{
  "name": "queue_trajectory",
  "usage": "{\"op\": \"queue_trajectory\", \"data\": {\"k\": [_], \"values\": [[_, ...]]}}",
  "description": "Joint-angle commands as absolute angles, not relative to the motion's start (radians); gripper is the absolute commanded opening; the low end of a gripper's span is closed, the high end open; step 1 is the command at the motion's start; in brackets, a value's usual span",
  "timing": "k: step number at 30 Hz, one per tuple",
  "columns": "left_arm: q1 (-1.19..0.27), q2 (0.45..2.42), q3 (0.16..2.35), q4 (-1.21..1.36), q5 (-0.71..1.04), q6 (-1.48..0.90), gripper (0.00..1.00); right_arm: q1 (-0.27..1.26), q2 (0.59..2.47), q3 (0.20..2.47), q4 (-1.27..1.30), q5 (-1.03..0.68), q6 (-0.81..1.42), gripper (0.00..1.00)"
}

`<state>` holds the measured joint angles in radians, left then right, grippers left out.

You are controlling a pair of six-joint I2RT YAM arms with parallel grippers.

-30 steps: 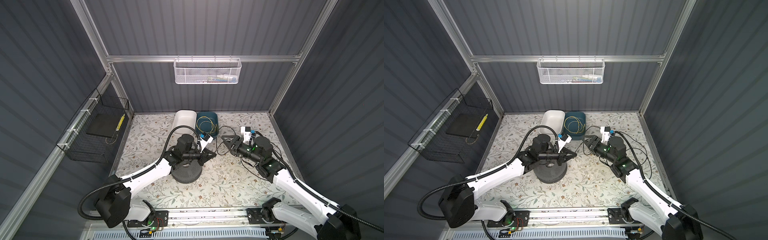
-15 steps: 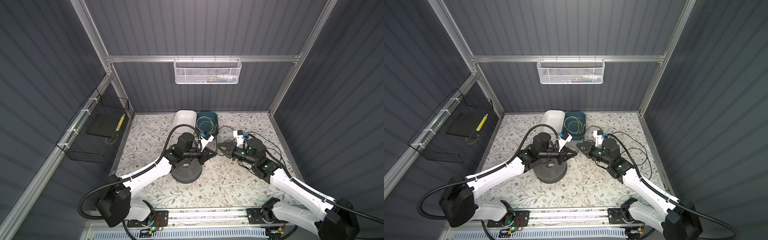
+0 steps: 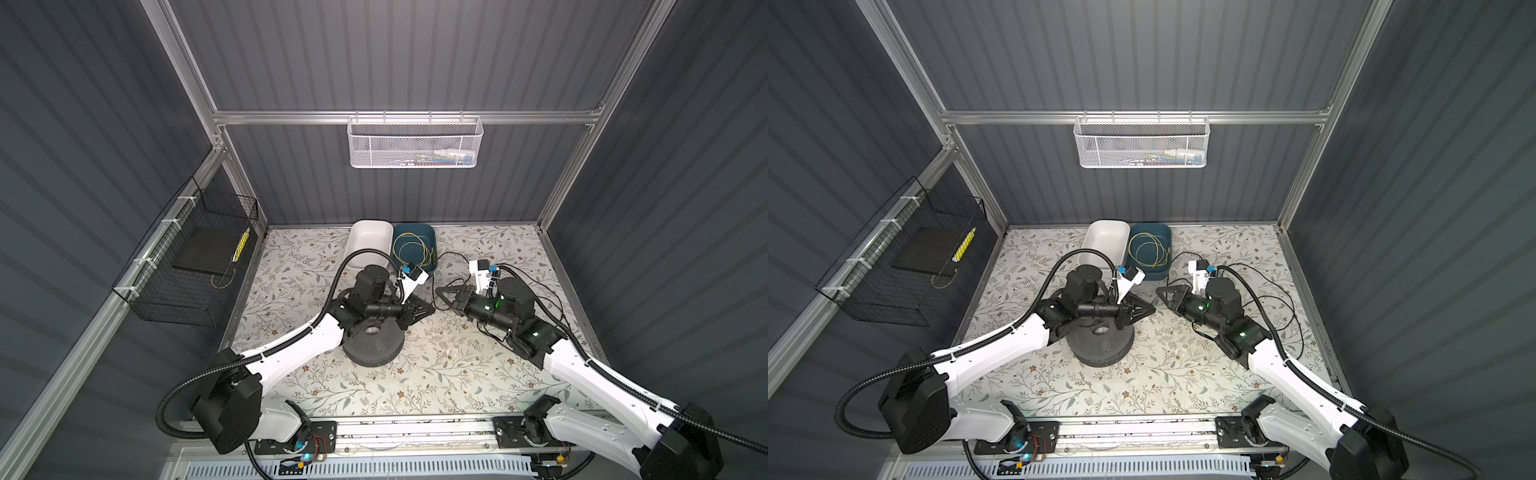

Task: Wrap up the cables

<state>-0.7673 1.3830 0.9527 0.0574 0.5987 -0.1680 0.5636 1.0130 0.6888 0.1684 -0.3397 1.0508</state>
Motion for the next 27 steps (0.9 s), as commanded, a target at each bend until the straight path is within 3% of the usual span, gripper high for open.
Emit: {"op": "queue_trajectory", "data": {"k": [1, 5, 9, 12, 14, 17, 22, 27], "values": [[-0.773, 1.329, 0.964, -0.022, 0.626, -0.138, 0.38, 0.561, 0.981, 0.747, 0.127, -0.287, 0.974, 0.0], [-0.773, 1.171, 0.874, -0.04, 0.381, -0.179, 0.51, 0.559, 0.96, 0.764, 0.084, -0.247, 0.916, 0.0], [-0.772, 0.877, 0.676, 0.018, -0.06, -0.387, 0.8, 0.559, 0.959, 0.751, 0.101, -0.239, 0.896, 0.0], [-0.767, 0.762, 0.634, -0.174, -0.308, -0.476, 0.85, 0.564, 0.972, 0.723, 0.155, -0.233, 0.907, 0.0], [-0.755, 0.718, 0.584, -0.258, -0.378, -0.559, 0.88, 0.566, 0.982, 0.7, 0.2, -0.233, 0.927, 0.0], [-0.685, 0.668, 0.513, -0.343, -0.329, -0.685, 0.88, 0.57, 0.996, 0.672, 0.26, -0.23, 0.947, 0.0], [-0.464, 0.575, 0.41, -0.403, -0.034, -0.81, 0.88, 0.572, 1.014, 0.658, 0.281, -0.24, 0.951, 0.0], [-0.388, 0.571, 0.356, -0.406, 0.143, -0.847, 0.89, 0.572, 1.015, 0.655, 0.285, -0.257, 0.942, 0.0]]}}
